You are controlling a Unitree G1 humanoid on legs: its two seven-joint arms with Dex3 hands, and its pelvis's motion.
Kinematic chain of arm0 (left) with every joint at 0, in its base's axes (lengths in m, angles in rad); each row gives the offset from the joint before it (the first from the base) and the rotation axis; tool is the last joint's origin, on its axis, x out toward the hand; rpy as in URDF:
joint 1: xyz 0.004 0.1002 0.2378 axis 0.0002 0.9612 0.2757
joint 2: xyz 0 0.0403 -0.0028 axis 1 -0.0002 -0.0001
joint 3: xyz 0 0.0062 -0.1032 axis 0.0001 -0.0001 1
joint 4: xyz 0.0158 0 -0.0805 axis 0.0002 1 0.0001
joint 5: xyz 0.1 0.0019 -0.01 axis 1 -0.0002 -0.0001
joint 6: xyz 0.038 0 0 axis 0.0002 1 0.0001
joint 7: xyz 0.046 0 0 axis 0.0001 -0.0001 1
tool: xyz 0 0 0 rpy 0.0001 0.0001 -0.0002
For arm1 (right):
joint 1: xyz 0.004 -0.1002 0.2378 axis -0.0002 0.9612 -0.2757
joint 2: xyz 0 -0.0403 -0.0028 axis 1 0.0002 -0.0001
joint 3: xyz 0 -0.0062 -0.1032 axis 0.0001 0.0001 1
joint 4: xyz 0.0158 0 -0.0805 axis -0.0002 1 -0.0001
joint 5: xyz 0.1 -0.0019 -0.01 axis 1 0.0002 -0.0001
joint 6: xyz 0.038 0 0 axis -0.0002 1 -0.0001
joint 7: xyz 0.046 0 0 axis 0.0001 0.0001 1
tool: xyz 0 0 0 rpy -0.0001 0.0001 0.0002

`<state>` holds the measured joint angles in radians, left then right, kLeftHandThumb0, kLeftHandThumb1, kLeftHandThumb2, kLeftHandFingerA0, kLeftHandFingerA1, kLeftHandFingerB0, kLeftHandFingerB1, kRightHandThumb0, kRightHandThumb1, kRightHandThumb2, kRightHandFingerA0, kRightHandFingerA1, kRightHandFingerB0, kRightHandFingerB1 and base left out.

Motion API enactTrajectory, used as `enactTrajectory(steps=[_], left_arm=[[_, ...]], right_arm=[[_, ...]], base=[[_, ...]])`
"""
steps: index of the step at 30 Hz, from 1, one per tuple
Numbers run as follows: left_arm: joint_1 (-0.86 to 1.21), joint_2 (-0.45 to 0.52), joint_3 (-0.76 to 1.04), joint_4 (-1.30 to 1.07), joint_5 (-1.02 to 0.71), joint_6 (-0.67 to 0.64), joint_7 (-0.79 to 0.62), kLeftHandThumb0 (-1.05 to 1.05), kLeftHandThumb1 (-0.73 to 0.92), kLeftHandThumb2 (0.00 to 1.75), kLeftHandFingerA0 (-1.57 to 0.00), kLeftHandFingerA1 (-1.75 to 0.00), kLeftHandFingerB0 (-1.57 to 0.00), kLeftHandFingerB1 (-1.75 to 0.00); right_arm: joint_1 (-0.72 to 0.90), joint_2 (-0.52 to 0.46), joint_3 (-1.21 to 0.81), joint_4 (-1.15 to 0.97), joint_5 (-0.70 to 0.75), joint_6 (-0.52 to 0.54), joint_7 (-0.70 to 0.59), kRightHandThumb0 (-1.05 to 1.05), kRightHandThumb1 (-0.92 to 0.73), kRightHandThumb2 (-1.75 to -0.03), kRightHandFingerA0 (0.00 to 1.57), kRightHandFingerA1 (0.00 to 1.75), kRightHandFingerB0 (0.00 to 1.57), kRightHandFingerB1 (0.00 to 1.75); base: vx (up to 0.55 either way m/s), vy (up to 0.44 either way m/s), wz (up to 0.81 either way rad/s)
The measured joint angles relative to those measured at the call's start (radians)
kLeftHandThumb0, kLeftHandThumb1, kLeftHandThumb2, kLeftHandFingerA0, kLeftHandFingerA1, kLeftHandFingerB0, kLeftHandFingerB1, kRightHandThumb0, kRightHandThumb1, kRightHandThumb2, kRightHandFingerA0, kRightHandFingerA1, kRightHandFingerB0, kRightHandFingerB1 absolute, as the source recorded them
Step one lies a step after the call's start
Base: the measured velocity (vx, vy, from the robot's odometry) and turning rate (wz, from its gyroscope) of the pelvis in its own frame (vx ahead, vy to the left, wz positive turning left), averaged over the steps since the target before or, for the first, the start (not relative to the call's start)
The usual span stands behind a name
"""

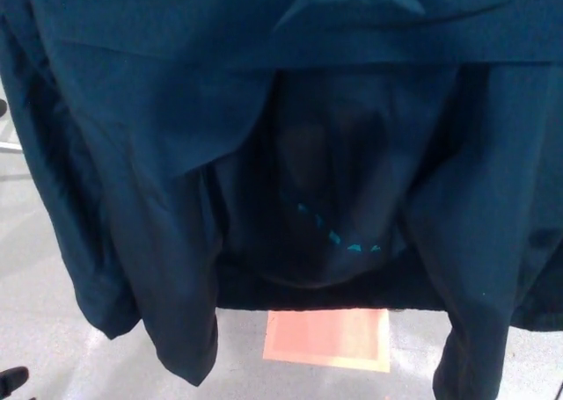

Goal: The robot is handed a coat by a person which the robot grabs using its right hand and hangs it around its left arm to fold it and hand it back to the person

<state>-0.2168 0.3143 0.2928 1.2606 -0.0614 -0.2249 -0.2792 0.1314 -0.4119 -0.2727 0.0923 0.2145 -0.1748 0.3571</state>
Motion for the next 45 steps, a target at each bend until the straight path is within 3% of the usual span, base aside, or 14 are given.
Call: enactTrajectory(steps=[1, 16, 17, 27, 33, 34, 36, 37, 38, 40, 42, 43, 44, 45], left_arm=[[0.0, 0.0, 0.0, 0.0, 0.0, 0.0, 0.0, -0.39, 0.77, 0.63, -0.27, -0.37, -0.25, -0.33], [-0.007, 0.0, 0.012, -0.003, -0.002, 0.0, -0.008, -0.4, 0.78, 0.63, -0.32, -0.39, -0.28, -0.34], [-0.007, 0.0, 0.012, -0.004, -0.002, 0.0, -0.008, -0.44, 0.57, 0.9, -0.27, -0.52, -0.19, -0.46], [-0.015, 0.0, 0.033, -0.013, -0.003, 0.0, -0.016, -0.45, 0.57, 0.89, -0.37, -0.55, -0.25, -0.47], [-0.025, 0.0, 0.038, -0.019, -0.003, 0.0, -0.018, -0.46, 0.58, 0.89, -0.38, -0.55, -0.28, -0.48], [-0.025, 0.0, 0.039, -0.019, -0.003, 0.0, -0.018, -0.45, 0.58, 0.89, -0.39, -0.55, -0.29, -0.49], [-0.026, 0.0, 0.039, -0.021, -0.003, 0.0, -0.018, -0.45, 0.57, 0.89, -0.38, -0.55, -0.29, -0.49], [-0.026, 0.0, 0.04, -0.022, -0.003, 0.0, -0.019, -0.46, 0.58, 0.89, -0.4, -0.56, -0.33, -0.5], [-0.026, 0.0, 0.04, -0.023, -0.003, 0.0, -0.019, -0.45, 0.57, 0.88, -0.38, -0.55, -0.3, -0.49], [-0.027, 0.0, 0.041, -0.025, -0.003, 0.0, -0.019, -0.43, 0.57, 0.88, -0.4, -0.55, -0.32, -0.5], [-0.027, 0.0, 0.041, -0.027, -0.003, 0.0, -0.019, -0.43, 0.57, 0.88, -0.4, -0.55, -0.33, -0.5], [-0.028, 0.0, 0.042, -0.028, -0.003, 0.0, -0.019, -0.42, 0.57, 0.88, -0.39, -0.55, -0.32, -0.5], [-0.029, 0.0, 0.043, -0.029, -0.003, 0.0, -0.019, -0.41, 0.57, 0.87, -0.39, -0.55, -0.32, -0.5], [-0.029, 0.0, 0.043, -0.03, -0.003, 0.0, -0.019, -0.41, 0.57, 0.87, -0.39, -0.55, -0.32, -0.5]], right_arm=[[-0.01, -0.004, -0.002, -0.003, 0.01, 0.004, 0.001, -0.65, -0.73, -0.62, 0.72, 0.7, 0.57, 0.62], [-0.424, -0.068, -0.015, -0.037, 0.231, 0.125, 0.002, -0.53, -0.62, -0.58, 0.83, 0.64, 0.72, 0.57], [-0.442, -0.068, -0.015, -0.037, 0.237, 0.13, 0.002, -0.52, -0.61, -0.58, 0.83, 0.64, 0.71, 0.56], [-0.798, -0.089, -0.014, -0.027, 0.371, 0.26, 0.0, -0.56, -0.54, -0.56, 0.88, 0.64, 0.71, 0.55], [-1.007, -0.107, -0.014, -0.014, 0.439, 0.343, 0.0, -0.58, -0.54, -0.55, 0.89, 0.76, 0.76, 0.61], [-1.043, -0.108, -0.014, -0.012, 0.45, 0.356, 0.0, -0.6, -0.39, -0.86, 0.82, 0.81, 0.71, 0.72], [-1.11, -0.111, -0.014, -0.007, 0.468, 0.383, 0.0, -0.63, -0.4, -0.85, 0.82, 0.81, 0.71, 0.72], [-1.139, -0.111, -0.014, -0.004, 0.476, 0.394, 0.0, -0.57, -0.53, -0.55, 0.81, 0.87, 0.71, 0.68], [-1.166, -0.112, -0.013, -0.002, 0.484, 0.404, 0.0, -0.6, -0.59, -0.57, 0.76, 0.91, 0.63, 0.67], [-1.229, -0.112, -0.013, 0.004, 0.499, 0.428, 0.0, -0.57, -0.58, -0.63, 0.62, 0.77, 0.47, 0.55], [-1.285, -0.112, -0.01, 0.012, 0.507, 0.447, 0.001, -0.51, -0.53, -0.58, 0.61, 0.71, 0.51, 0.55], [-1.328, -0.112, -0.008, 0.019, 0.512, 0.463, 0.003, -0.51, -0.55, -0.56, 0.66, 0.7, 0.68, 0.66], [-1.354, -0.112, -0.007, 0.022, 0.516, 0.472, 0.004, -0.57, -0.63, -0.58, 0.62, 0.57, 0.63, 0.54], [-1.395, -0.112, -0.002, 0.031, 0.52, 0.486, 0.005, -0.57, -0.63, -0.58, 0.62, 0.57, 0.63, 0.54]], base=[[0.0, 0.0, 0.0], [0.0, 0.0, 0.0], [0.0, 0.0, 0.0], [0.0, 0.0, 0.0], [0.0, 0.0, 0.0], [0.0, 0.0, 0.0], [0.0, 0.0, 0.0], [0.0, 0.0, 0.0], [0.0, 0.0, 0.0], [0.0, 0.0, 0.0], [0.0, 0.0, 0.0], [0.0, 0.0, 0.0], [0.0, 0.0, 0.0], [0.0, 0.0, 0.0]])
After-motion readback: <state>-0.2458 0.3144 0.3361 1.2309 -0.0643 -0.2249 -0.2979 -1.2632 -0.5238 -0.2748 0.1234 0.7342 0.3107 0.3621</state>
